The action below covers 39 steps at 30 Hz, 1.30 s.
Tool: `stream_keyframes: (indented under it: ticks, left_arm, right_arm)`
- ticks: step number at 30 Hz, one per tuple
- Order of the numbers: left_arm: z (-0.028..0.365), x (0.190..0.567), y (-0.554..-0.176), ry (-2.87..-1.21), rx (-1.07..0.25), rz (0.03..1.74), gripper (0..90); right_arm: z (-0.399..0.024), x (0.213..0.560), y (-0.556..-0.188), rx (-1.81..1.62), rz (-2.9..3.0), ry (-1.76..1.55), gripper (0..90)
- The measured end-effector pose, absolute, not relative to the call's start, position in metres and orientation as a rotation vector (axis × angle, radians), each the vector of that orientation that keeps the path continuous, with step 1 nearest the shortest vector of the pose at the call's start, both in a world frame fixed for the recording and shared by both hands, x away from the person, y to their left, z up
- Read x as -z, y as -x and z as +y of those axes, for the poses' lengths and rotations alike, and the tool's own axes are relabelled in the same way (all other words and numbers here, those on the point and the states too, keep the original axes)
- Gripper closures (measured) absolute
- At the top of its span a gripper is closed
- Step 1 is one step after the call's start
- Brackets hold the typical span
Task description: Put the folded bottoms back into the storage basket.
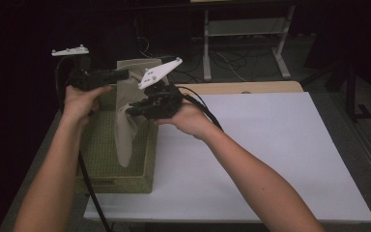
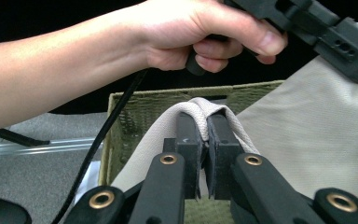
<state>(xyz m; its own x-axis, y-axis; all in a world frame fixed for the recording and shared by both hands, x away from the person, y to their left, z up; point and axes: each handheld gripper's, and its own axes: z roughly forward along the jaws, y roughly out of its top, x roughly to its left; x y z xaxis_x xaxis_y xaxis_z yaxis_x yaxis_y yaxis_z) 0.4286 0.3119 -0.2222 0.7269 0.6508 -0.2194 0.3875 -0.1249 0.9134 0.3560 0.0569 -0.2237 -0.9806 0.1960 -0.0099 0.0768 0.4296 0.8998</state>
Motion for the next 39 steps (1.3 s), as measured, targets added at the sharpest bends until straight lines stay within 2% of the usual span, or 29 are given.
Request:
stream_keyframes:
  ticks: [6,16,26,32,39]
  left_arm:
    - [0.333,0.233,-0.429,-1.748,-0.311,0.864,79.8]
    - [0.365,0.273,-0.43,-1.726,-0.306,0.974,79.8]
    - [0.366,0.3,-0.436,-1.756,-0.333,1.018,79.8]
    - [0.367,0.318,-0.438,-1.76,-0.319,1.05,79.7]
    - [0.362,0.328,-0.443,-1.766,-0.301,1.049,79.7]
  right_arm:
    - [0.086,0.234,-0.36,-1.612,2.581,-0.237,84.2]
    - [0.125,0.266,-0.365,-1.577,2.642,-0.258,84.2]
    - [0.151,0.297,-0.369,-1.554,2.659,-0.313,84.1]
    - [0.151,0.322,-0.37,-1.466,2.732,-0.334,84.1]
    - [0.132,0.336,-0.367,-1.433,2.768,-0.382,83.7]
